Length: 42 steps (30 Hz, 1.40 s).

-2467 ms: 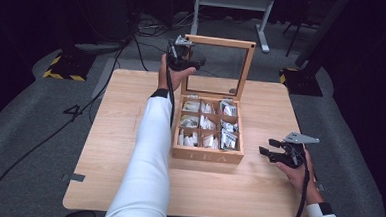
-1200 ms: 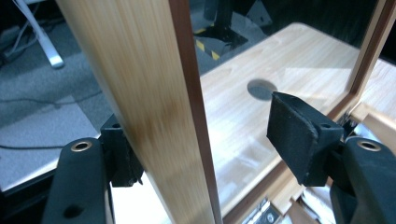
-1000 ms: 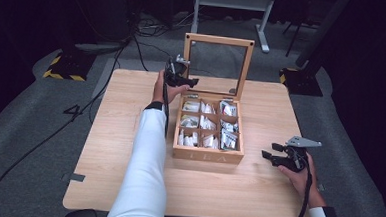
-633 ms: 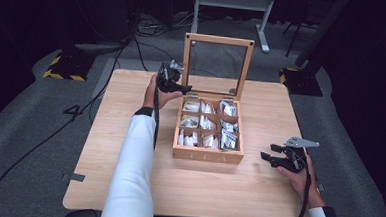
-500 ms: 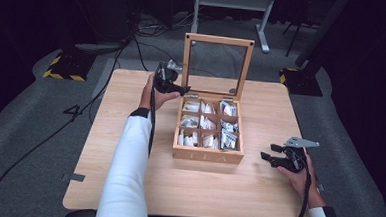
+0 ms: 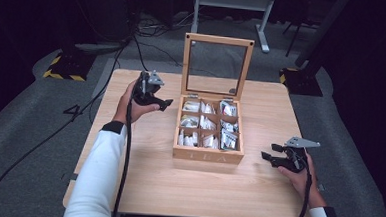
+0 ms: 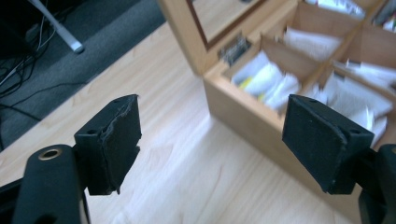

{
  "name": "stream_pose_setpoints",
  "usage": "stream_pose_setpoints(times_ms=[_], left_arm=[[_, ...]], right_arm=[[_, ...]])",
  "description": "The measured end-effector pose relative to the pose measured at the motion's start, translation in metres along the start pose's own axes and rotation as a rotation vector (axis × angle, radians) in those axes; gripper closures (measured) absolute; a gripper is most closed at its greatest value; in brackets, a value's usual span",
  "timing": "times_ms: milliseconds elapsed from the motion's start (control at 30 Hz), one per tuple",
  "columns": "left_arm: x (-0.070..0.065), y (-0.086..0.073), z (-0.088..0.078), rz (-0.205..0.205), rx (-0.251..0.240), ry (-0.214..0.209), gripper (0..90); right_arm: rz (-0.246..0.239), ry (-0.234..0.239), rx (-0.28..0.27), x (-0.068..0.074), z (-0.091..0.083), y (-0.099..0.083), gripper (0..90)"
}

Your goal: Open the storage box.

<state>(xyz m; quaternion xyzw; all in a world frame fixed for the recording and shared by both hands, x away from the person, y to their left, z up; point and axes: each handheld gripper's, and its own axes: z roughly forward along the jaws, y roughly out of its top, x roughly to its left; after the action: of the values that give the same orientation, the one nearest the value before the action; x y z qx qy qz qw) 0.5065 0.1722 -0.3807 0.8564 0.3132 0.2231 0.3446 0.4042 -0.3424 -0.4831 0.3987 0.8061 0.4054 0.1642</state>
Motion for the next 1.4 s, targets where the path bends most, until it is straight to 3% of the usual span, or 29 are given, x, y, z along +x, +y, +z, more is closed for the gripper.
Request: stream_pose_setpoints(times_ms=[633, 733, 833, 867, 967, 1400], left_arm=[[-0.021, -0.060, -0.045, 0.008, 0.025, 0.055, 18.8], [-0.022, -0.069, -0.050, -0.026, 0.041, 0.007, 18.1], [-0.031, -0.079, -0.054, 0.009, 0.039, 0.067, 18.8], [-0.032, -0.082, -0.055, 0.018, 0.051, 0.062, 19.1], [-0.038, -0.095, -0.058, 0.001, 0.046, 0.046, 18.7], [-0.059, -0.135, -0.062, -0.006, 0.089, 0.028, 18.5]], right_arm=[[-0.031, -0.002, 0.030, 0.006, 0.007, 0.000, 35.7], [-0.040, 0.001, 0.029, 0.007, 0.007, 0.001, 35.6], [-0.049, 0.003, 0.023, 0.009, 0.007, 0.004, 35.4], [-0.051, 0.004, 0.019, 0.010, 0.006, 0.005, 35.3], [-0.064, 0.009, 0.008, 0.012, 0.005, 0.010, 34.9], [-0.149, 0.057, -0.080, 0.040, -0.003, 0.051, 31.7]])
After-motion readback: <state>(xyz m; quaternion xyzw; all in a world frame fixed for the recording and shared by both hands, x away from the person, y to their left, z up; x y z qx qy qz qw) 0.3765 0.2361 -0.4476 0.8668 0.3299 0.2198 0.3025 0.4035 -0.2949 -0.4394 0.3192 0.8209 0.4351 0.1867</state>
